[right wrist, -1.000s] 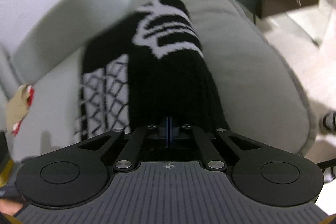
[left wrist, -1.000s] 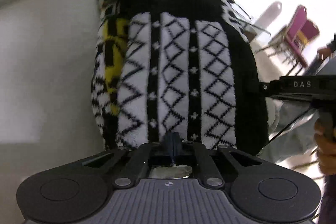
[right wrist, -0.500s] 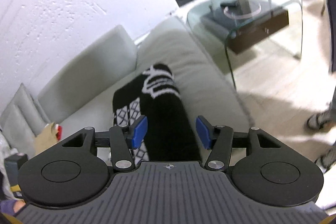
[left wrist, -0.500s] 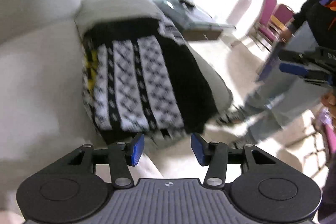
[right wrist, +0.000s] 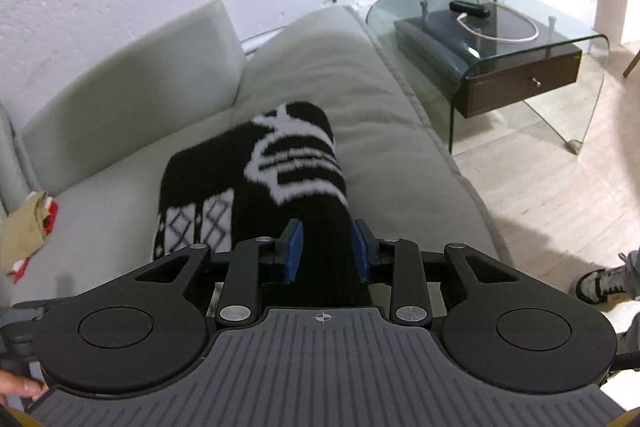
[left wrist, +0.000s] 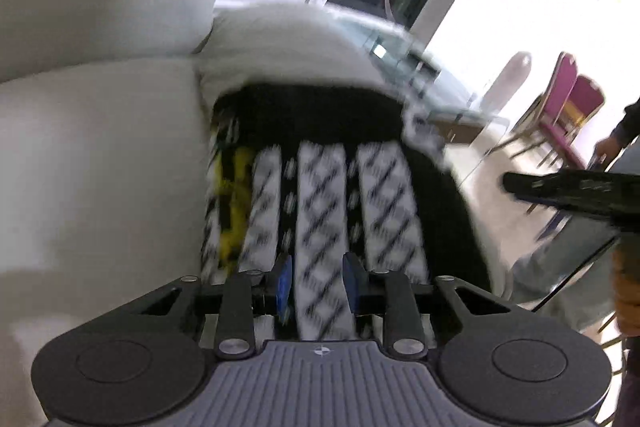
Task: Fold clothes
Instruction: 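Carry the sweater onto the sofa cushion and lower it with both grippers, then open both grippers and release the folded sweater on the cushion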
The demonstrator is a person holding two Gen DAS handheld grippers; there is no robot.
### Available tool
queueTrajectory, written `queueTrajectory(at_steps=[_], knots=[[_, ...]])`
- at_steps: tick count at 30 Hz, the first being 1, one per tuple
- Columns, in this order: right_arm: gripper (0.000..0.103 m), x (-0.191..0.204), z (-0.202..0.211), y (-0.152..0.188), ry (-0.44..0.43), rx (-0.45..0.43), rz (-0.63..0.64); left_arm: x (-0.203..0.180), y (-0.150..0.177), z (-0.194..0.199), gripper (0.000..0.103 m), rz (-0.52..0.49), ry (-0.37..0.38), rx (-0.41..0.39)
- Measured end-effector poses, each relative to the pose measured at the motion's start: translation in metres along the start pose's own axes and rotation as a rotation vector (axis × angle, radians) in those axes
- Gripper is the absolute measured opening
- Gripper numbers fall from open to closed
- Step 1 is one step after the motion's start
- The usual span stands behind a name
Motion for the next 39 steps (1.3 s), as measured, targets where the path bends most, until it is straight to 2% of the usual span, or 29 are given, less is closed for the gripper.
queueTrajectory(at_steps=[3, 5, 6, 7, 9, 11, 15, 18, 21, 23, 24, 25, 26, 27, 28, 30, 33, 36, 39], knots=[[0.033, 0.018, -0.014, -0.029, -0.026, -0.033, 0.032, 0.001, -0.037, -0.003, 0.026, 0.015, -0.003, -0.083], [0.033, 0.031, -0.033, -0.05, -0.042, -0.028, 0.047, 0.003, -0.06, -0.014, 0.021, 0.024, 0.005, -0.118], [0.032, 0.036, -0.045, -0.06, -0.043, -0.02, 0.051, 0.003, -0.066, -0.023, 0.012, 0.016, 0.002, -0.108], [0.031, 0.04, -0.057, -0.07, -0.045, -0.012, 0.056, 0.004, -0.071, -0.032, 0.007, 0.005, -0.004, -0.091], [0.023, 0.045, -0.087, -0.08, -0.007, 0.03, 0.06, 0.011, -0.077, -0.064, 0.003, -0.025, -0.069, -0.018], [0.015, 0.042, -0.119, -0.083, 0.061, 0.082, 0.074, 0.02, -0.078, -0.094, 0.003, -0.015, -0.105, 0.045], [0.014, 0.03, -0.17, -0.077, 0.144, 0.122, 0.098, 0.016, -0.08, -0.121, 0.004, -0.056, -0.167, 0.06], [0.014, 0.029, -0.176, -0.074, 0.162, 0.11, 0.094, 0.013, -0.08, -0.12, 0.004, -0.073, -0.18, 0.061], [0.015, 0.038, -0.157, -0.076, 0.146, 0.089, 0.128, 0.012, -0.081, -0.103, 0.004, -0.042, -0.169, 0.074], [0.025, 0.046, -0.134, -0.076, 0.118, 0.071, 0.142, 0.005, -0.08, -0.077, 0.009, -0.01, -0.156, 0.079], [0.042, 0.053, -0.116, -0.075, 0.091, 0.058, 0.142, 0.001, -0.078, -0.065, 0.024, 0.003, -0.147, 0.079], [0.054, 0.057, -0.096, -0.07, 0.066, 0.05, 0.133, -0.005, -0.074, -0.05, 0.049, 0.013, -0.136, 0.077], [0.069, 0.062, -0.075, -0.065, 0.042, 0.043, 0.123, -0.011, -0.07, -0.034, 0.059, 0.025, -0.148, 0.069], [0.07, 0.066, -0.055, -0.06, 0.018, 0.036, 0.112, -0.017, -0.066, -0.021, 0.07, 0.031, -0.178, 0.061], [0.07, 0.072, -0.035, -0.051, -0.006, 0.036, 0.11, -0.024, -0.06, -0.007, 0.071, 0.028, -0.211, 0.057], [0.076, 0.084, -0.001, -0.03, -0.039, 0.058, 0.106, -0.039, -0.045, 0.017, 0.075, 0.003, -0.226, 0.063], [0.08, 0.093, 0.043, 0.007, -0.085, 0.108, 0.083, -0.063, -0.016, 0.046, 0.09, -0.024, -0.225, 0.074], [0.08, 0.08, 0.084, 0.044, -0.098, 0.145, 0.07, -0.079, 0.008, 0.068, 0.096, -0.09, -0.265, 0.066], [0.082, 0.066, 0.114, 0.069, -0.089, 0.132, 0.065, -0.086, 0.027, 0.085, 0.102, -0.108, -0.229, 0.068]])
Point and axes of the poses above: each gripper's, at about its wrist camera, not at the fingertips, and z roughly against the way its jaws point, x to its left, y to its underside, the point moved 9 cm from there along -z, roughly the way its jaws point, and after that the axes turned 14 degrees about x, right-handed, at the moved point
